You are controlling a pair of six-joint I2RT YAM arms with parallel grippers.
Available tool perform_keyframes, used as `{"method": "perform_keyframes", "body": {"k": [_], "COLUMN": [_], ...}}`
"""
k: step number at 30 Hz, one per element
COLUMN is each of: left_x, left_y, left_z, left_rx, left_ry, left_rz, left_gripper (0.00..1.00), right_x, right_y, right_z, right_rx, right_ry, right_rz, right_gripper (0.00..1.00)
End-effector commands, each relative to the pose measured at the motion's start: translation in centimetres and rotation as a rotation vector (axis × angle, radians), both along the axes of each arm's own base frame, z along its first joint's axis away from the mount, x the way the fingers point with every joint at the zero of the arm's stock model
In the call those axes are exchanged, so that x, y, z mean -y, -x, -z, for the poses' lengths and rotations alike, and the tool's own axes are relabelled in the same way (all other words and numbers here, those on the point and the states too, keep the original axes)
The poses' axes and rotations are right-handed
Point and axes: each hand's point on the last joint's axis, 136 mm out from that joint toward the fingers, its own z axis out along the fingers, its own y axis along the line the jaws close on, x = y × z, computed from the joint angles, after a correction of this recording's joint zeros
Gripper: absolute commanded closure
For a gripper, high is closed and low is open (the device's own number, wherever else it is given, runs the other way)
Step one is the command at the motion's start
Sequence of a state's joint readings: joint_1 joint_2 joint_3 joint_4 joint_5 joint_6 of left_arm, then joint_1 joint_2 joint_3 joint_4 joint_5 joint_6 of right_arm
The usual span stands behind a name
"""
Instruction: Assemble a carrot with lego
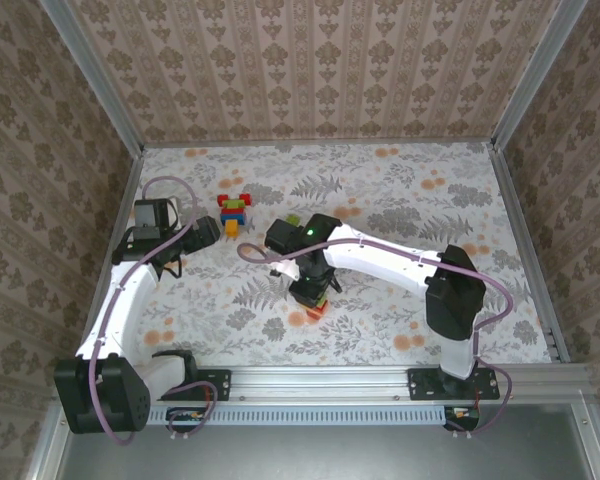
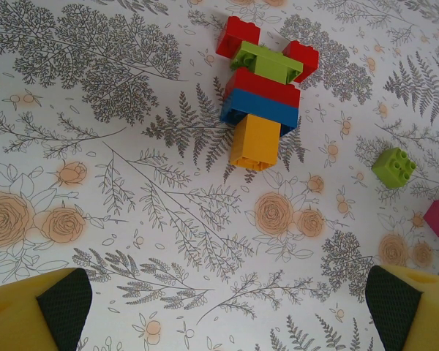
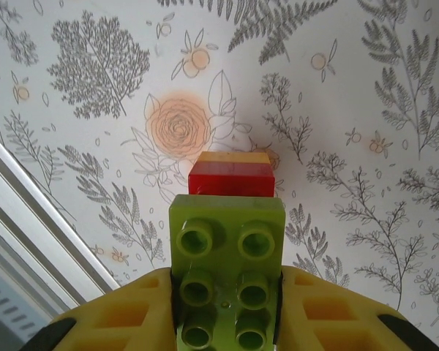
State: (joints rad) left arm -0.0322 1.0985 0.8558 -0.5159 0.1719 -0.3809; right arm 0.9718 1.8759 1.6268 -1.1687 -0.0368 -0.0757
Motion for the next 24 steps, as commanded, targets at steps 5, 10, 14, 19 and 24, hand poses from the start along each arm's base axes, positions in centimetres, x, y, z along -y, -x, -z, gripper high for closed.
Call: {"method": "perform_keyframes", "body": {"k": [5, 10, 14, 19, 24], "left_x": [0.3, 0.3, 0.2, 0.2, 0.3], "left_y": [-0.3, -0.3, -0.4, -0.4, -0.4], "left_z": [-0.9, -0.9, -0.9, -1.0, -1.0], "left_rx": [0.027, 0.027, 0.026, 0.027, 0.026], "left_ry": [-0.005, -0.006, -0.006, -0.006, -0.005], "left_rz": [0.024, 0.024, 0.022, 0.023, 0.024], "left_gripper": [0.00, 0.00, 0.00, 0.00, 0.00], "right_x": [0.2, 0.3, 0.4, 0.3, 0.2], "right_y": [0.4, 0.5, 0.6, 0.5, 0.2], "right_z": [0.0, 0.2, 0.3, -0.4, -2.0], "right_rx": [0.030, 0.030, 0.032, 0.050, 0.084], "right_ry": [-0.030, -0.035, -0.039, -0.061, -0.096], "right_rz": [-0.056, -0.058, -0.052, -0.047, -0.047], "right_gripper": [0.68, 0.65, 0.58, 0.43, 0.30]}}
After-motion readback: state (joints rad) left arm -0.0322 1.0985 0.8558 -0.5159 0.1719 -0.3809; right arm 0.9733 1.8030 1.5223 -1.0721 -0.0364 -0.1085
